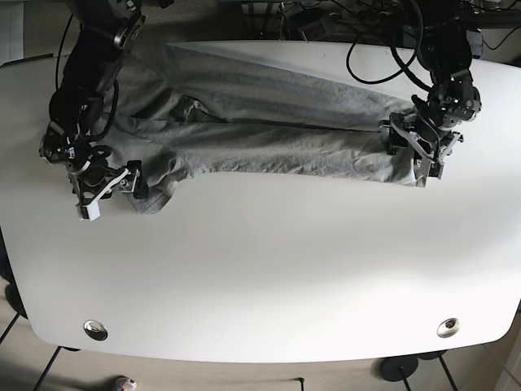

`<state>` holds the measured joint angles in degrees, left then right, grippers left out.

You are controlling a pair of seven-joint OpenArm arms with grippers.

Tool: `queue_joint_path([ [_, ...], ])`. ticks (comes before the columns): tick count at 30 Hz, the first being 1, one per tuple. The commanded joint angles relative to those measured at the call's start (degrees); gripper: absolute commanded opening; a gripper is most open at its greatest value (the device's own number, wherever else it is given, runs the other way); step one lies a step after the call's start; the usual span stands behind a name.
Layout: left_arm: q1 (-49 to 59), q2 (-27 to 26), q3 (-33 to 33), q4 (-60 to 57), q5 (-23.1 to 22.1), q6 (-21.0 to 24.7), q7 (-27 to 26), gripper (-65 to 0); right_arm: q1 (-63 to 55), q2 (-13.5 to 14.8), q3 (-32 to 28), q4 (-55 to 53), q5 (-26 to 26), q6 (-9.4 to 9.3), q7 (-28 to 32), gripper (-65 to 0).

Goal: Fold the T-shirt properly
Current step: 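Lay the folded hem down and smooth the strip with both grippers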

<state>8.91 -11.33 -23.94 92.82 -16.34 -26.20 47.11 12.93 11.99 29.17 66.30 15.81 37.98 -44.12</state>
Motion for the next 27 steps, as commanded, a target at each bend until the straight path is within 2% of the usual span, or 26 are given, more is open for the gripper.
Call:
queue_joint_path([
  [1,-0.51,-0.76,-0.89,0.68,-0.50,0.04,-0.91,-31.2,0.74,-0.43,0.06,0.64,0.67,0.40,0.47,-14.0],
  [8,-0.42,-0.93,-0.98,0.68,-0.50,0.04,-0.91,-31.2,-0.23,-1.48,0.06,0.55,0.67,0.40,0.73,-62.0],
  [9,-0.42,-0.84,-0.98,0.68,-0.50,0.04,-0.91,-31.2,-0.23,-1.48,0.06,0.82,0.67,0.40,0.73,-63.7],
  [12,-0.42,-0.67,-0.98,-0.64,-0.50,0.04,-0.91,-31.2,-0.58,-1.48,0.15,3.63,0.76,0.40,0.38,-63.1],
  [15,-0.60,-0.76,-0.98,-3.45,-0.50,0.04,-1.00,-31.2,-3.21,-1.57,0.59,13.39,1.46,0.40,-3.49,-63.1],
  [20,-0.42,-0.93,-0.98,-5.65,-0.50,0.04,-1.00,-31.2,-12.27,-1.22,2.17,34.40,12.71,-0.31,-13.16,-63.1],
  [22,-0.42,-1.02,-0.98,-5.65,-0.50,0.04,-1.00,-31.2,-16.14,-2.63,5.69,41.17,14.56,-0.31,-17.64,-63.1],
  [25,-0.42,-1.02,-0.98,-5.65,-0.50,0.04,-1.00,-31.2,-19.65,-5.61,10.52,46.71,14.74,-0.04,-20.10,-63.1],
  [27,-0.42,-1.02,-0.98,-5.65,-0.50,0.04,-1.00,-31.2,-22.03,-6.32,12.99,48.38,14.74,0.22,-21.16,-63.1],
])
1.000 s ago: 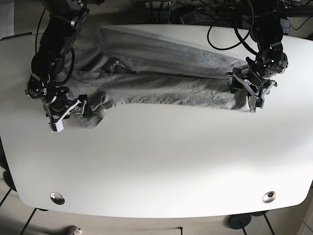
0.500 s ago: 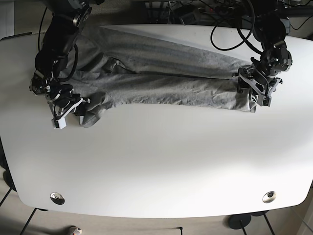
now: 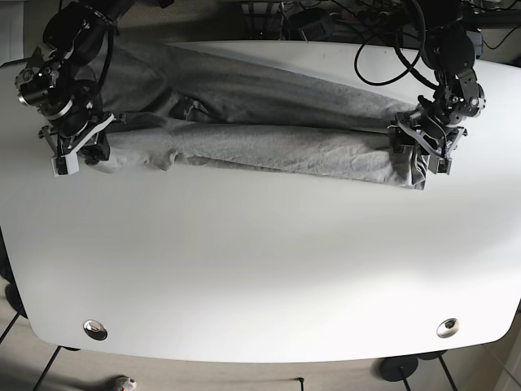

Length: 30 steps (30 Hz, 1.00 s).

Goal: Fold the T-shirt properly
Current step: 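Lay the folded hem down and smooth the strip with both grippers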

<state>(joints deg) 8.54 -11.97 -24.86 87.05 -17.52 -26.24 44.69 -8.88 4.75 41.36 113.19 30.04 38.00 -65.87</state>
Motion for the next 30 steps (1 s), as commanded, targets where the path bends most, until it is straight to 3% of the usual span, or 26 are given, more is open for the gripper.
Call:
queue_joint_path([
  [1,-0.05,-0.38,-0.06,0.12,0.68,0.09,1.42,-31.2,-1.01,0.92,1.49,1.50,0.68,0.29,0.06,-63.1],
  [7,-0.05,-1.53,0.03,0.12,0.77,0.09,1.42,-31.2,-8.04,0.92,8.53,1.14,6.49,0.29,-0.11,-62.9],
  [9,-0.05,-1.53,0.03,0.12,0.77,0.09,1.42,-31.2,-10.15,0.92,8.88,1.06,6.40,0.29,-0.11,-59.5],
  [11,-0.05,-2.32,0.03,0.47,0.68,0.09,1.42,-31.2,-11.99,0.13,9.05,1.06,6.40,0.20,0.06,-46.3],
  [12,-0.05,-2.58,-0.06,0.56,0.60,0.09,1.51,-31.2,-12.96,-0.67,9.14,1.06,6.31,0.02,0.15,-35.0],
  [14,-0.14,-2.58,-0.06,1.61,0.33,0.09,1.51,-31.2,-13.84,-0.75,9.14,1.14,6.57,0.20,0.24,-20.6],
  [16,-0.14,-2.58,-0.15,5.92,0.33,0.09,1.86,-31.2,-14.28,-0.75,10.11,1.50,7.10,0.38,0.94,-14.7],
  [19,-0.05,-2.58,-1.64,14.45,0.33,0.09,2.04,-31.2,-12.43,-0.58,11.51,1.58,10.70,0.38,1.82,-16.3],
  [23,1.00,-2.23,-1.29,20.34,0.33,0.09,2.04,-31.2,-10.24,2.41,5.01,1.14,11.58,0.38,2.17,-18.4],
  [28,1.35,2.16,3.02,19.55,0.68,0.09,2.04,-31.2,-7.69,2.59,-2.55,-6.15,11.41,-0.33,2.17,-41.5],
  [30,2.50,3.31,3.19,16.47,0.68,0.09,1.60,-31.2,-6.72,2.59,-3.69,-10.72,9.03,-0.33,2.44,-51.8],
])
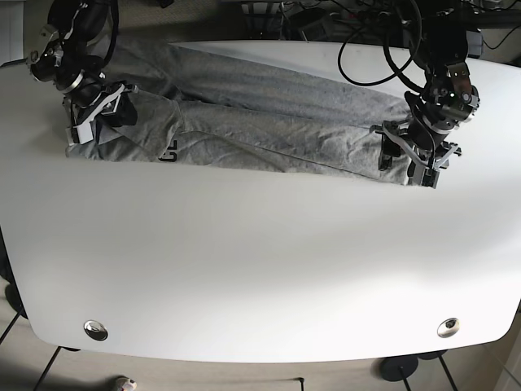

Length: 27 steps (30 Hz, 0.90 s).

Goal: Fold the T-shirt properly
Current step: 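Lay the folded hem down and smooth the strip with both grippers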

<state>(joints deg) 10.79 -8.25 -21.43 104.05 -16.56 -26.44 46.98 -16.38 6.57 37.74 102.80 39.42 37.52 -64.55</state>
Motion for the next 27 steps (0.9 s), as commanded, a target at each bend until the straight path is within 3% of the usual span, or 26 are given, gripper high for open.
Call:
queue_joint_path([
  [1,0.42,-0.32,-0.33,-1.76,-0.28,0.28,-0.70,-31.2,0.95,0.77,-0.07,-1.75,-2.98,0.15,1.65,-54.4],
  [4,0.51,-0.67,-0.68,-7.83,-0.28,0.28,-0.78,-31.2,1.92,0.77,-2.53,-6.58,-13.53,0.86,6.22,-54.9],
  [8,0.16,-1.73,-3.84,-12.67,-0.28,0.28,-0.87,-31.2,4.91,1.04,-5.87,-11.95,-17.31,0.86,10.53,-54.9],
  [16,-0.02,-1.73,-4.11,-15.92,-0.72,0.28,-4.56,-31.2,18.89,4.20,-10.97,-29.88,-20.91,0.86,17.30,-54.9],
  [23,2.80,0.29,-7.45,1.05,-0.81,0.19,-4.48,-30.1,19.41,5.43,-11.23,-27.07,-20.39,0.86,17.13,-54.9],
  [27,2.53,1.61,-13.34,1.22,-3.36,0.19,-4.48,-15.8,18.54,5.34,-11.23,-26.72,-20.39,0.86,17.04,-55.2],
])
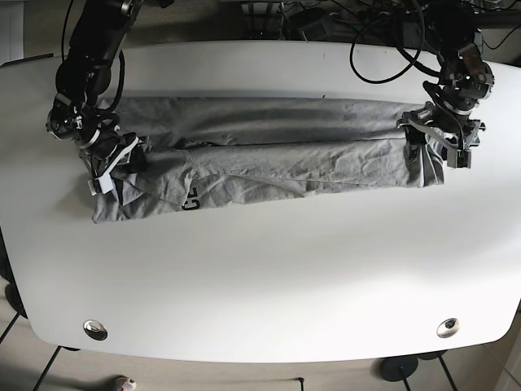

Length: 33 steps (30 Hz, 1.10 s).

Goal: Fold the T-shirt properly

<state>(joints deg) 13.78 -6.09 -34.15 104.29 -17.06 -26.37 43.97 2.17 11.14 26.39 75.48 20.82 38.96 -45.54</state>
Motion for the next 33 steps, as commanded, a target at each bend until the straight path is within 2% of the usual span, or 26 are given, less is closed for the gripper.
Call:
queue_joint_path([
  [1,-0.46,-0.90,-2.11,0.81,-7.16,0.13,-1.46,-13.8,-0.02,0.78,0.11,0.34,-1.79,-0.59,-1.98,-55.2],
  [6,-0.29,-7.50,-5.54,-7.98,-22.28,0.13,-1.37,-13.6,-0.02,0.69,0.11,0.25,-1.96,-0.59,-1.98,-55.3],
  [9,-0.46,-10.84,-6.33,-15.89,-26.33,0.13,-1.55,-13.8,-0.02,0.78,0.11,0.25,-2.23,-0.59,-1.98,-55.3],
  [14,-1.60,-13.21,-5.89,-25.39,-27.03,-0.05,-1.72,-13.8,-0.02,0.78,0.11,0.25,-2.23,-0.59,-1.98,-55.3],
  [19,-2.48,-12.86,-5.80,-29.61,-26.68,-7.17,-1.55,-13.9,-0.11,0.60,0.11,0.25,-1.96,-0.59,-1.98,-55.3],
  [25,-2.75,-12.77,-0.35,-29.78,-26.59,-7.17,-1.64,-13.9,-0.11,0.60,0.20,0.17,-1.79,-0.59,-1.89,-55.3],
  [28,-5.82,-12.68,1.76,-33.48,-26.59,-7.08,-1.46,-14.3,-0.11,0.60,0.20,0.17,-1.70,-0.59,-1.89,-55.5],
  [30,-6.53,-12.68,1.67,-35.41,-26.59,-7.08,-1.46,-21.8,-0.11,0.60,0.38,0.17,-1.70,-0.59,-1.89,-55.5],
  [33,-6.35,-12.77,1.93,-35.85,-26.59,-7.26,-1.55,-56.9,-0.20,0.60,0.55,0.17,-1.70,-0.59,-1.89,-55.5],
])
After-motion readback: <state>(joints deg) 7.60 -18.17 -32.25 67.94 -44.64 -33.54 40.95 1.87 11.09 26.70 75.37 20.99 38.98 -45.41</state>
